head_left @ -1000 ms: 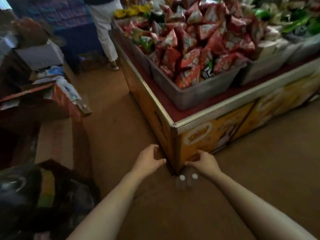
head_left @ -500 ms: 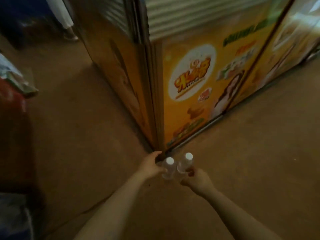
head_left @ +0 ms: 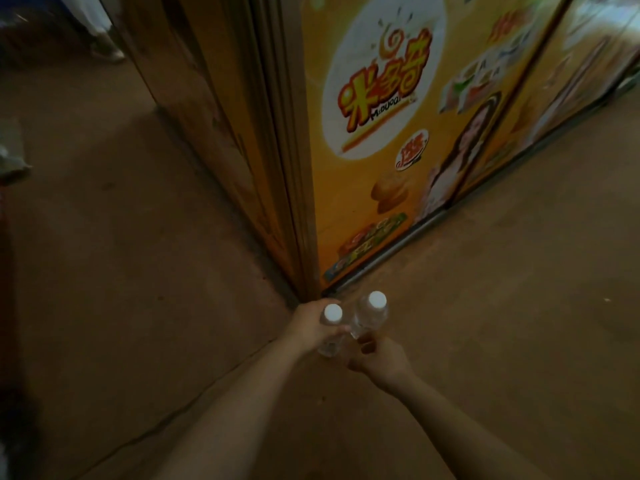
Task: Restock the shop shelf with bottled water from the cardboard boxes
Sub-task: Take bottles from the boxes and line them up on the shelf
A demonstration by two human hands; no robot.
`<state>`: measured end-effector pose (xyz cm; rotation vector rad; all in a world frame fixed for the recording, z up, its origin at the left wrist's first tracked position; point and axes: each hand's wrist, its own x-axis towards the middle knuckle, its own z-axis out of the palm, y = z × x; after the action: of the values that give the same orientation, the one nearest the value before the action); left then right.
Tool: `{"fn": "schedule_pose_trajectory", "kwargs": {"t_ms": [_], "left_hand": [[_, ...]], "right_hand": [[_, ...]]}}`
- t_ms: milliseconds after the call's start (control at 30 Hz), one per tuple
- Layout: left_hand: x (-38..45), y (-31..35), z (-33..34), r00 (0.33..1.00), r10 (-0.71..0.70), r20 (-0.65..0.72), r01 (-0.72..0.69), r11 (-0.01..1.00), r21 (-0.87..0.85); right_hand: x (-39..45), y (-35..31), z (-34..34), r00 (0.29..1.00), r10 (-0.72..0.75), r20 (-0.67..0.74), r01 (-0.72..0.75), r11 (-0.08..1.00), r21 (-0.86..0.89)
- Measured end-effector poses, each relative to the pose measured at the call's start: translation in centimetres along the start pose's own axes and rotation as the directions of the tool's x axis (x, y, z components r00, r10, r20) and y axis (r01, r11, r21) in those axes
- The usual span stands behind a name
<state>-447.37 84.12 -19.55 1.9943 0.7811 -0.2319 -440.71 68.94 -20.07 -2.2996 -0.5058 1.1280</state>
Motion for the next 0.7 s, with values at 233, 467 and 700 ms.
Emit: {"fn": "schedule_pose_trajectory", "kwargs": {"t_ms": [233, 467, 700], "left_hand": [[-2.7, 1.5, -1.9, 0.997, -0.035, -0.069, 0.031, 0.997, -0.064], [-13.6, 11.2, -11.0, 0.999, -0.006, -0.045, 0.006, 1.0, -0.015], [-27.0, 24.4, -25.5, 0.989, 0.019, -0.146, -0.013, 0.999, 0.047]], "right_hand": [[-1.4, -1.6, -1.2, 0.999, -0.046, -0.013, 0.046, 0.999, -0.013], [-12.8, -9.8, -6.9, 0.994, -0.018, 0.112, 0.044, 0.972, -0.232], [-25.8, -24.8, -14.2, 0.973, -0.181, 0.144, 0.212, 0.946, -0.245]]}}
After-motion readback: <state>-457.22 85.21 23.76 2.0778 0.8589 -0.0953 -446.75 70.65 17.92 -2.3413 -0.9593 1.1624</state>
